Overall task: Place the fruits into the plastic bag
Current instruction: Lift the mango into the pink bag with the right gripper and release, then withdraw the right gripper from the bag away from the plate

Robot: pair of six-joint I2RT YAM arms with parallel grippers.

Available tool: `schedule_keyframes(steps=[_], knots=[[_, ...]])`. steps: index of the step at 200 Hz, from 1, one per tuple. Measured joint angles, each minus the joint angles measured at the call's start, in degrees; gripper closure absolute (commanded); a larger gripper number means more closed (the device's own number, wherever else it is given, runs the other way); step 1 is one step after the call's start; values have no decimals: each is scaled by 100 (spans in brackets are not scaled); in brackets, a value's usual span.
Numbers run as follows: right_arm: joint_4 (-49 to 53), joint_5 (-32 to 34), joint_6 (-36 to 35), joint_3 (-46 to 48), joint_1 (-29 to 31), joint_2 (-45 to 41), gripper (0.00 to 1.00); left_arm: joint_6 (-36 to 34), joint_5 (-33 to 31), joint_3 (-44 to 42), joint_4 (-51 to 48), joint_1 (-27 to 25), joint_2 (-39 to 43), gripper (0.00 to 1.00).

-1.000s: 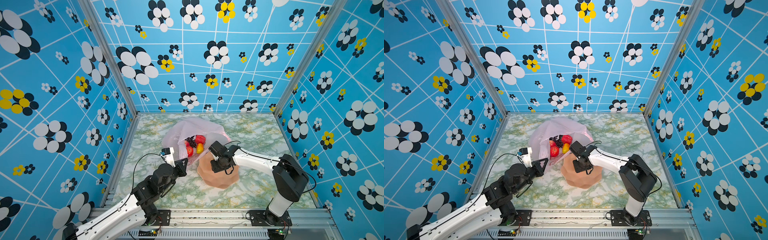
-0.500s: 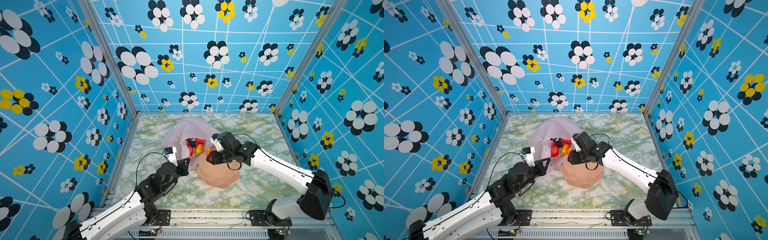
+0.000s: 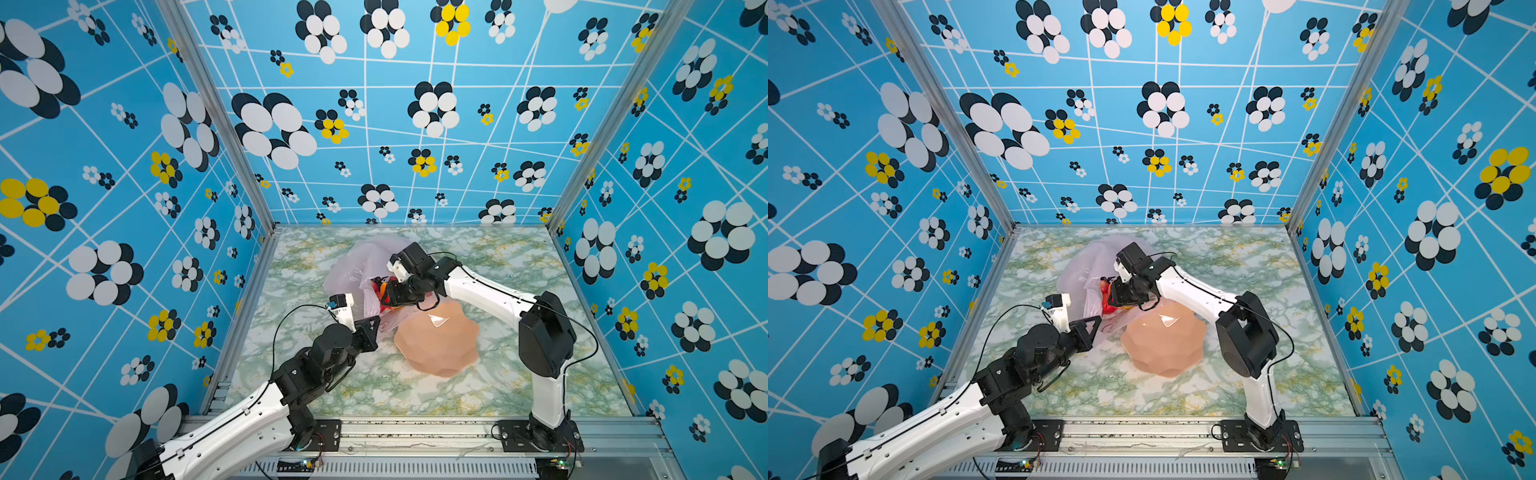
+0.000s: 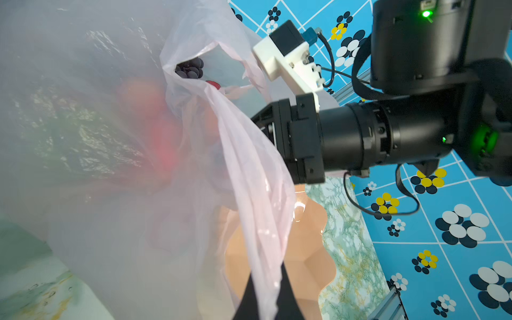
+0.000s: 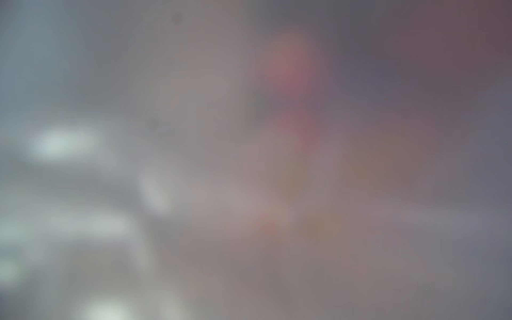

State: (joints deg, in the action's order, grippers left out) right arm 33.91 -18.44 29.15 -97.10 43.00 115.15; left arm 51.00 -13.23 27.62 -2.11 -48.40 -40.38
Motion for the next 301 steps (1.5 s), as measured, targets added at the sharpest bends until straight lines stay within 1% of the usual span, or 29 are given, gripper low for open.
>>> schedule_keyframes(steps=[25, 43, 64, 83, 91, 95, 127, 163, 198, 229, 268, 301], knots=[[39, -33, 2, -535, -315, 435, 68, -4, 20, 44, -2, 2, -44, 100], [133, 7, 2, -903, -483, 706, 61, -7, 22, 59, -2, 4, -44, 100], [210, 114, 0, -1237, -560, 872, 41, -22, 22, 63, -2, 4, -44, 100], [221, 157, 13, -1453, -557, 887, 17, -22, 22, 63, -2, 4, -44, 100], [212, 157, -15, -1530, -553, 887, 5, -22, 22, 63, 0, 4, -44, 100], [203, 160, 20, -1558, -553, 887, 1, -20, 22, 63, 0, 4, -44, 100], [138, 153, -2, -1493, -553, 874, 1, -4, 20, 63, 22, 4, -76, 100], [103, 136, 4, -933, -553, 579, 1, 4, 35, 63, 46, 4, -157, 100], [-33, 136, 4, -247, -511, -90, 1, 70, 42, 63, 48, 4, -157, 100], [-68, 140, -52, 0, -385, -664, 1, 136, 66, 63, 92, 4, -155, 100], [-131, 236, -323, 157, -197, -1440, 1, 188, 79, 63, 101, 4, -155, 100], [-245, 542, -743, 310, -149, -2151, 1, 195, 79, 63, 129, 4, -157, 100]])
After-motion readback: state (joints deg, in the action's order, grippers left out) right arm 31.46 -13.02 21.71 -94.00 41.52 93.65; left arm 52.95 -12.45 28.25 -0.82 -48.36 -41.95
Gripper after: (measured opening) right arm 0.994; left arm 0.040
